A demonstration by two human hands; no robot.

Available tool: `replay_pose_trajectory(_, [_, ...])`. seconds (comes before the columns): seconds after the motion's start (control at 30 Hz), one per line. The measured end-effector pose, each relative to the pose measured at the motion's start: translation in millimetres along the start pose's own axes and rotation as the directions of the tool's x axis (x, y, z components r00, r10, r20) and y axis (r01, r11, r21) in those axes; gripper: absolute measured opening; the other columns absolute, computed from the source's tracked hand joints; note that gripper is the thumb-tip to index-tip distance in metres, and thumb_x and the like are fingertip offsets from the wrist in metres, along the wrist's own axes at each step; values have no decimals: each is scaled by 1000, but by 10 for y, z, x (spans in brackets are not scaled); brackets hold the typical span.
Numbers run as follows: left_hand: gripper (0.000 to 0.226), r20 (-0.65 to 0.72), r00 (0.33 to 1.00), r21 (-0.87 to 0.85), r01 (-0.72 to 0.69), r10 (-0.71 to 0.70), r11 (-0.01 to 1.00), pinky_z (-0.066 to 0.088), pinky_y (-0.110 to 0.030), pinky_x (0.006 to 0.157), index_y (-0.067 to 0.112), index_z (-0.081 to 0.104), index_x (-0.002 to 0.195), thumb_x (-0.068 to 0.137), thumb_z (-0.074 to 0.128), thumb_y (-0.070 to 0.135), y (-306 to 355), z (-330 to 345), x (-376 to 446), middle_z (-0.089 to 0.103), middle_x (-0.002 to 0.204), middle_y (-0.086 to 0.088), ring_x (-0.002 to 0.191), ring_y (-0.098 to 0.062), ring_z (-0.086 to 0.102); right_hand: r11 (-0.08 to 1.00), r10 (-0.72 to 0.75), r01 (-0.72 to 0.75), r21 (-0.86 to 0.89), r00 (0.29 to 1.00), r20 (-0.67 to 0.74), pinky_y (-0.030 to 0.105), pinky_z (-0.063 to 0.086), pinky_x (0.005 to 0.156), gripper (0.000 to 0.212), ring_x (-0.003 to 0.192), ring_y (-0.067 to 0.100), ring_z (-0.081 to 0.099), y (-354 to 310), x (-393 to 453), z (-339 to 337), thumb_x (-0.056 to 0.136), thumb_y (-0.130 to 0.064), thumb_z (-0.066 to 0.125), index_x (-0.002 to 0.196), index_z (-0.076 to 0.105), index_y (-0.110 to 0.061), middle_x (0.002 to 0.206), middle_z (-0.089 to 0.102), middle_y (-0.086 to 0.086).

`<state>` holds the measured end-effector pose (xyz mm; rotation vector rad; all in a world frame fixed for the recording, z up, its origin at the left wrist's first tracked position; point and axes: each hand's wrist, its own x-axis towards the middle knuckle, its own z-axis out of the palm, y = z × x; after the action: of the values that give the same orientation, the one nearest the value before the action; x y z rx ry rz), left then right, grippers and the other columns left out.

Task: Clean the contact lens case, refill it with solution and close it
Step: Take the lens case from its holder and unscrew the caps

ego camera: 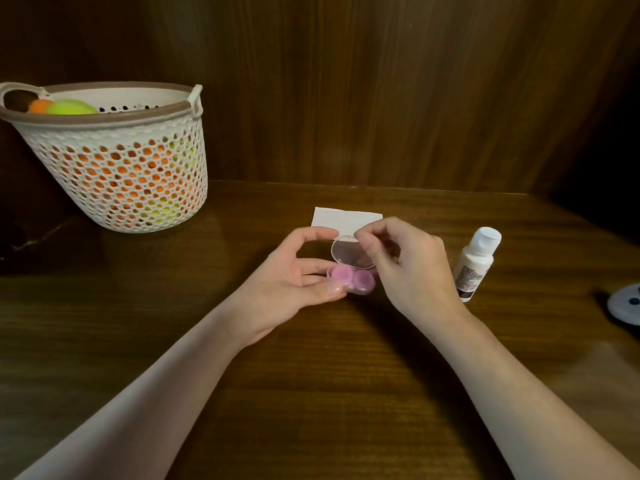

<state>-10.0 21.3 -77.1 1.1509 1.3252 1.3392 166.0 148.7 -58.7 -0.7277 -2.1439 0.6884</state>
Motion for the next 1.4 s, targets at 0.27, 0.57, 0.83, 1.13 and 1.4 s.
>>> replay_pose_trajectory(0.27, [80,-17,1000,114,18,-16,993,57,-37,107,36,45,159,93,81,7,16,15,-17,76,133,-4,126,-23,72,992,121,-119,-29,991,64,3,51,71,20,90,-14,67,88,39,1,106,-32,67,120,80,-28,99,71,-29])
replay_pose_trajectory(0.57, [85,-249,968,149,50,-12,988,55,-47,112,36,40,162,93,81,8,46,13,-7,73,138,1,126,-14,70,999,49,-44,-31,979,198,5,50,68,11,99,-11,59,19,38,-76,93,-52,77,98,67,-51,108,62,-28])
replay_pose_trajectory(0.83, [87,-265,964,164,52,-7,985,56,-45,110,36,40,163,92,81,6,62,27,-22,70,141,-1,127,-16,70,992,81,-48,-119,953,290,18,46,67,52,89,4,62,33,39,-61,64,-93,50,93,65,-52,107,58,-25])
replay_pose_trajectory(1.13, [87,-265,964,209,69,-12,976,60,-29,101,39,39,162,92,82,8,101,66,-27,73,135,8,121,-7,72,983,175,-150,-102,932,318,18,48,65,23,87,6,66,33,23,-60,86,-61,80,95,71,-43,111,65,-19])
replay_pose_trajectory(1.4, [87,-274,961,199,93,-36,976,55,-46,112,38,38,163,94,79,4,111,69,-35,72,139,3,126,-13,71,981,192,-194,-22,939,286,32,53,81,15,99,3,63,38,18,-22,87,-47,86,88,74,-39,98,71,-23])
